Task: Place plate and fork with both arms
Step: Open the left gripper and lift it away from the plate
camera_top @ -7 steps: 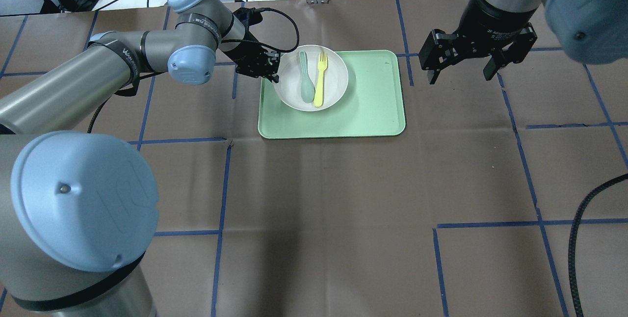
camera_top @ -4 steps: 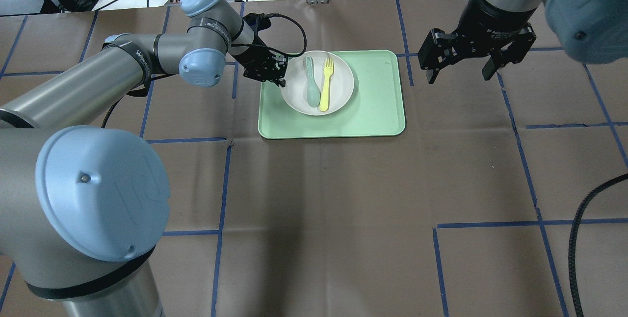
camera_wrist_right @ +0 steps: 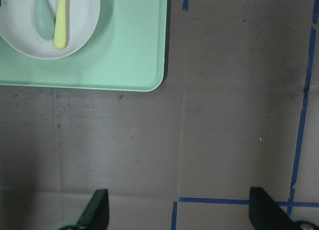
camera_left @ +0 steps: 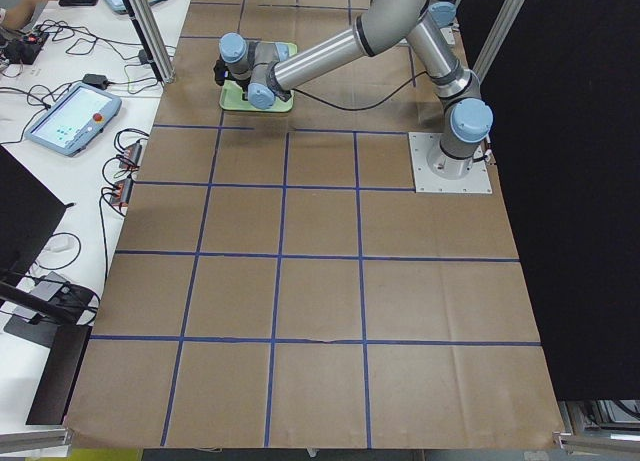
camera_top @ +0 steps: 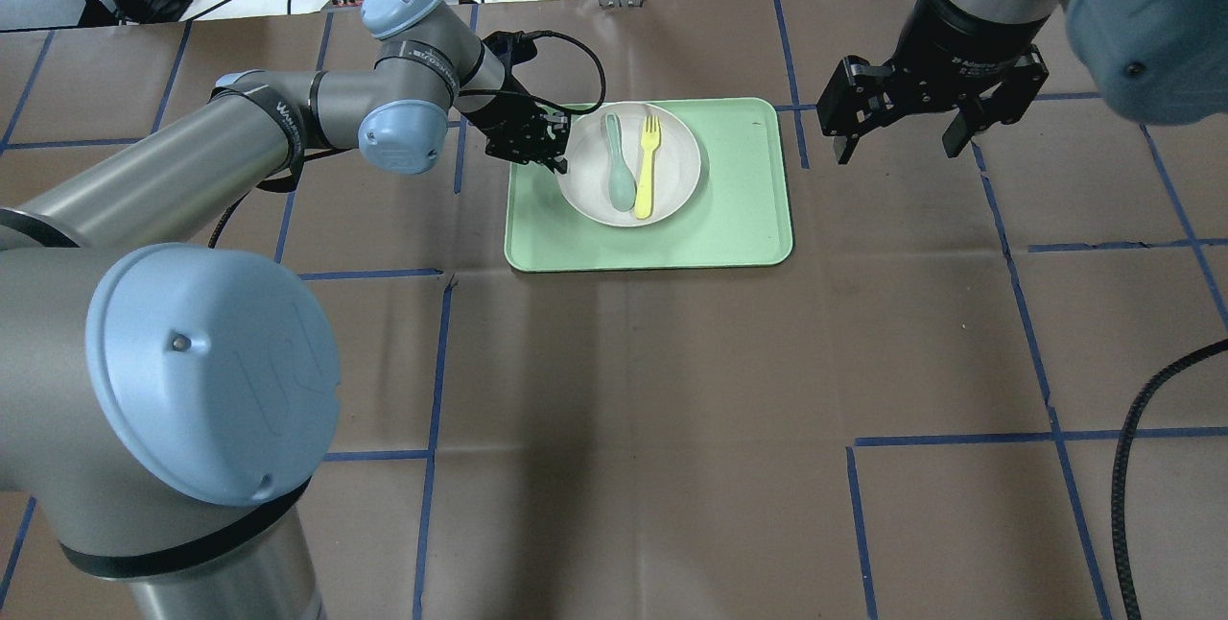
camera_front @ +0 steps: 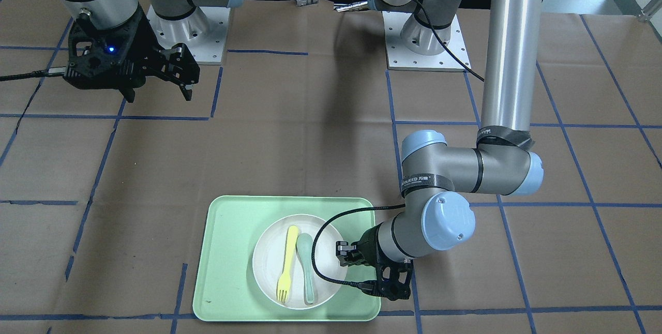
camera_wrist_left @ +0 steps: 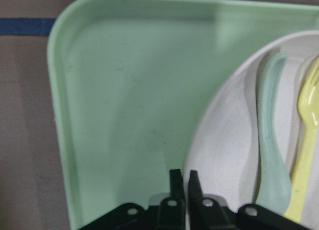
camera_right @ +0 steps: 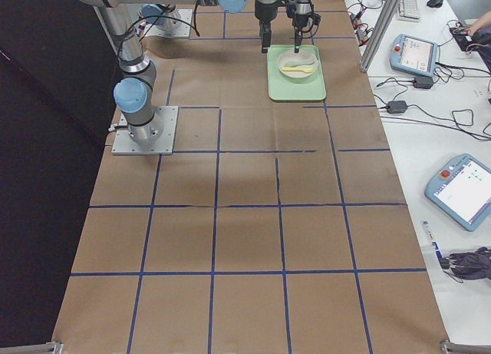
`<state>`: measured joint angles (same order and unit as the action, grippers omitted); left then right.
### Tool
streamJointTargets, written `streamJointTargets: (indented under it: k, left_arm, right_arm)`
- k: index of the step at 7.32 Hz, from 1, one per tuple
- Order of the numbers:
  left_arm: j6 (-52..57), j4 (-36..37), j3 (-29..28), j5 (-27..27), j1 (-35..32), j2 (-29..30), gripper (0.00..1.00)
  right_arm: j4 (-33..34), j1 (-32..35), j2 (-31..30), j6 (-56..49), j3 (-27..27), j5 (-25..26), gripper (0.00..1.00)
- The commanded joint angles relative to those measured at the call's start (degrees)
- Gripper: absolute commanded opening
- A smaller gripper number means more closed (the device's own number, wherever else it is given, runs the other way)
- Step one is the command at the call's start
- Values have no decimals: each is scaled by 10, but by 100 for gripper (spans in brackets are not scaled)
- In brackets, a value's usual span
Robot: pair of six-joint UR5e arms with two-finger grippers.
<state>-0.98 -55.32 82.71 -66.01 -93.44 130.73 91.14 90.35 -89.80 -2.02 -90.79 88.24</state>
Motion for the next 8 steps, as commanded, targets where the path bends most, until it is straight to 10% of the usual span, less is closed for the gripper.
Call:
streamJointTargets:
  k: [1, 7, 8]
  left_arm:
    - [-4, 10, 1, 6, -3, 0, 1]
    - [-4, 10, 0, 4, -5, -1, 40]
    - [-3, 10, 1, 2, -7, -9, 85]
  right_arm:
    - [0, 0, 1, -1, -1, 1, 100]
    - [0, 1, -1, 5, 0, 4, 100]
    - [0, 1, -1, 5, 0, 4, 100]
